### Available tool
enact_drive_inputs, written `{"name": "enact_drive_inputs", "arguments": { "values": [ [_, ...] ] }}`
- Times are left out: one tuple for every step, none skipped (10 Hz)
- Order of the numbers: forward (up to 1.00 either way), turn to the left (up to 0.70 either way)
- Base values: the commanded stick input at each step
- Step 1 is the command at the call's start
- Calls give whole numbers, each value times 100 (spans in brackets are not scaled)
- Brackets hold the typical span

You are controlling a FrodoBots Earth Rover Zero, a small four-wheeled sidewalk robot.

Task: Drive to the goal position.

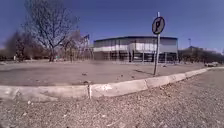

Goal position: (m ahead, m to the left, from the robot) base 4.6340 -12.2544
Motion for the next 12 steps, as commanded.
{"name": "enact_drive_inputs", "arguments": {
  "values": [
    [-70, 27],
    [-70, 27],
    [-70, 27],
    [-70, 27],
    [-70, 27],
    [-70, 27],
    [-70, 27],
    [-70, 27],
    [-70, 27],
    [-70, 27],
    [-70, 27],
    [-70, 27]
  ]
}}
